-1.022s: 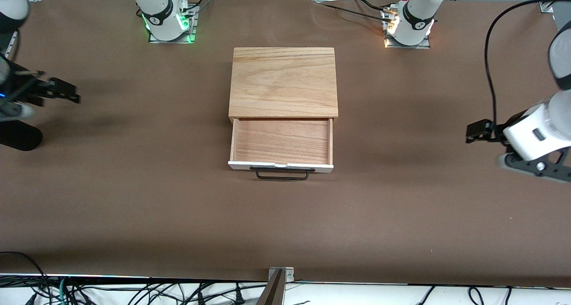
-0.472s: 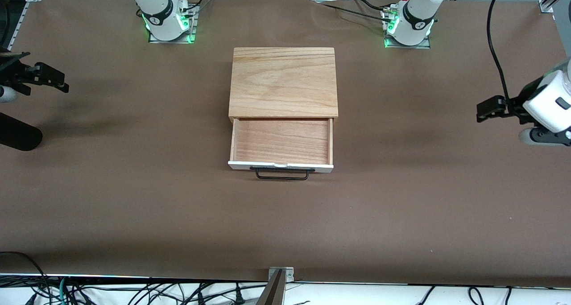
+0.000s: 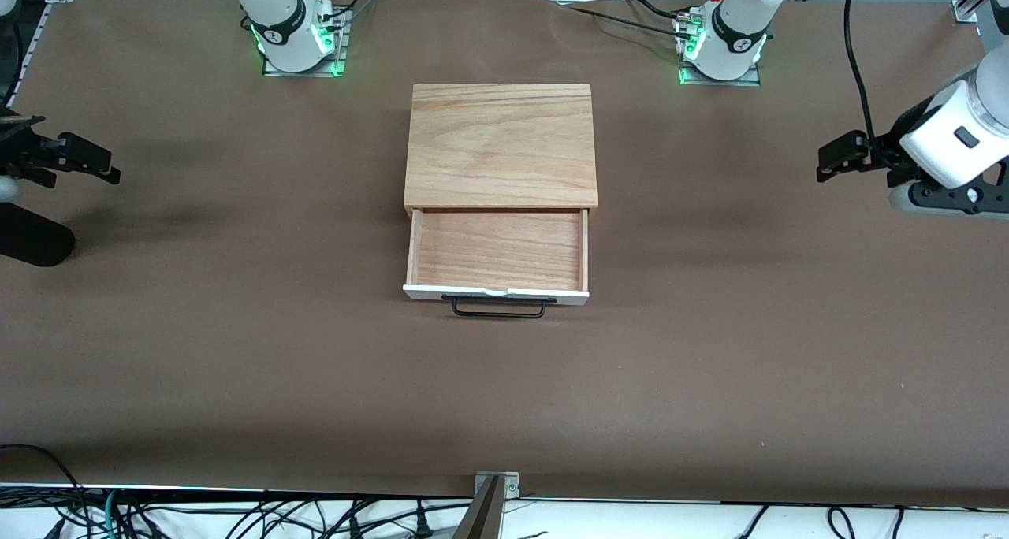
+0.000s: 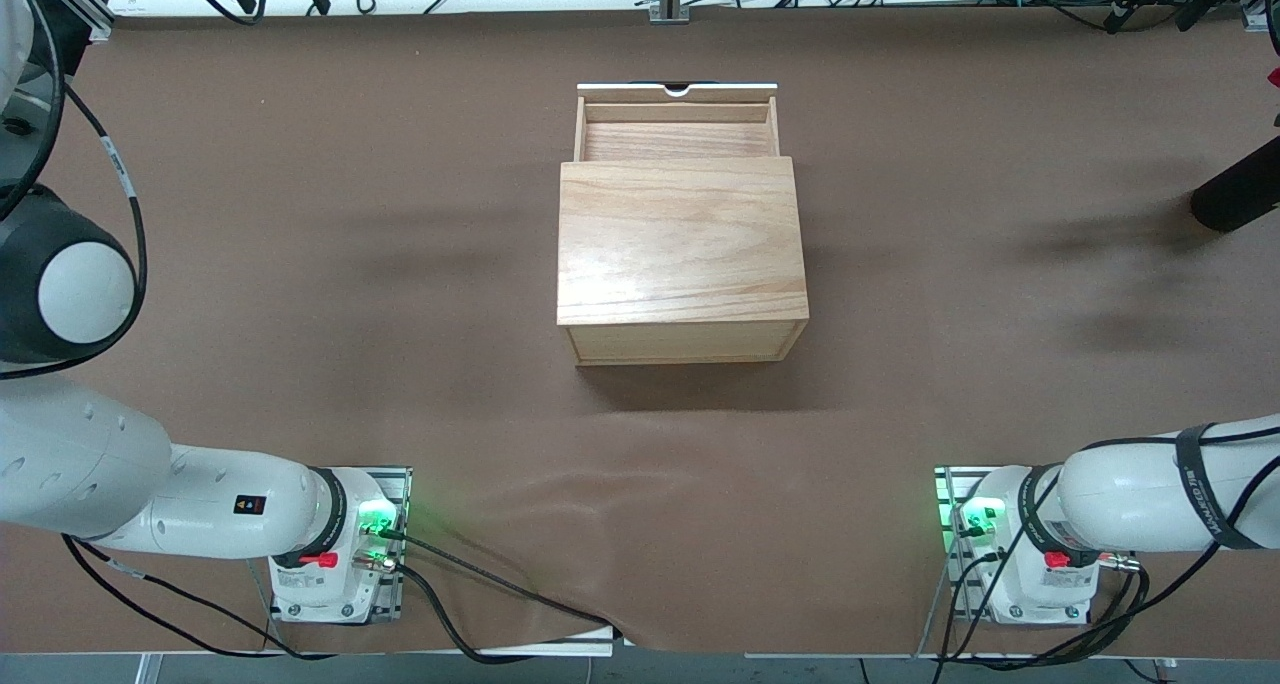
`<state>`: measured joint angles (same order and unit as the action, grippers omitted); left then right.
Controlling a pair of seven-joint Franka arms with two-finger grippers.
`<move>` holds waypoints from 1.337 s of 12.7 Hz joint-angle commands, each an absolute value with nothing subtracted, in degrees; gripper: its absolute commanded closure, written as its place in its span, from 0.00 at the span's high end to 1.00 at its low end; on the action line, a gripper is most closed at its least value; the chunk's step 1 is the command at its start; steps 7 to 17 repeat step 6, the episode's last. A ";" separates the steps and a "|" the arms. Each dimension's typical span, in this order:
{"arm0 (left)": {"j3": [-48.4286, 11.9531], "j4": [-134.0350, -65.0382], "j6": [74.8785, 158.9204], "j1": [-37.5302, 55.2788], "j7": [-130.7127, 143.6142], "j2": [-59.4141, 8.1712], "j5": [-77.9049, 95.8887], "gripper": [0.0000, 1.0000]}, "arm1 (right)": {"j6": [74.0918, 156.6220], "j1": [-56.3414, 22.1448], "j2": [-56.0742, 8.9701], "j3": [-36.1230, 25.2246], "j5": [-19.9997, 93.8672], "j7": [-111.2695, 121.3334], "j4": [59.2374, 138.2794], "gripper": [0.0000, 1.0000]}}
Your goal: Pull top drawer with both arms simultaneously
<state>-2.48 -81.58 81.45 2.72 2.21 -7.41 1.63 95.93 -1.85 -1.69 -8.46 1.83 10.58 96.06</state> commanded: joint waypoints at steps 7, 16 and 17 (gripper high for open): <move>-5.27 -92.28 88.15 -2.37 3.52 -0.44 3.69 1.00 | 95.54 -4.31 0.09 -6.85 -0.97 9.40 95.28 1.00; -5.27 -92.28 88.15 -2.37 3.52 -0.44 3.69 1.00 | 95.54 -4.31 0.09 -6.85 -0.97 9.40 95.28 1.00; -5.27 -92.28 88.15 -2.37 3.52 -0.44 3.69 1.00 | 95.54 -4.31 0.09 -6.85 -0.97 9.40 95.28 1.00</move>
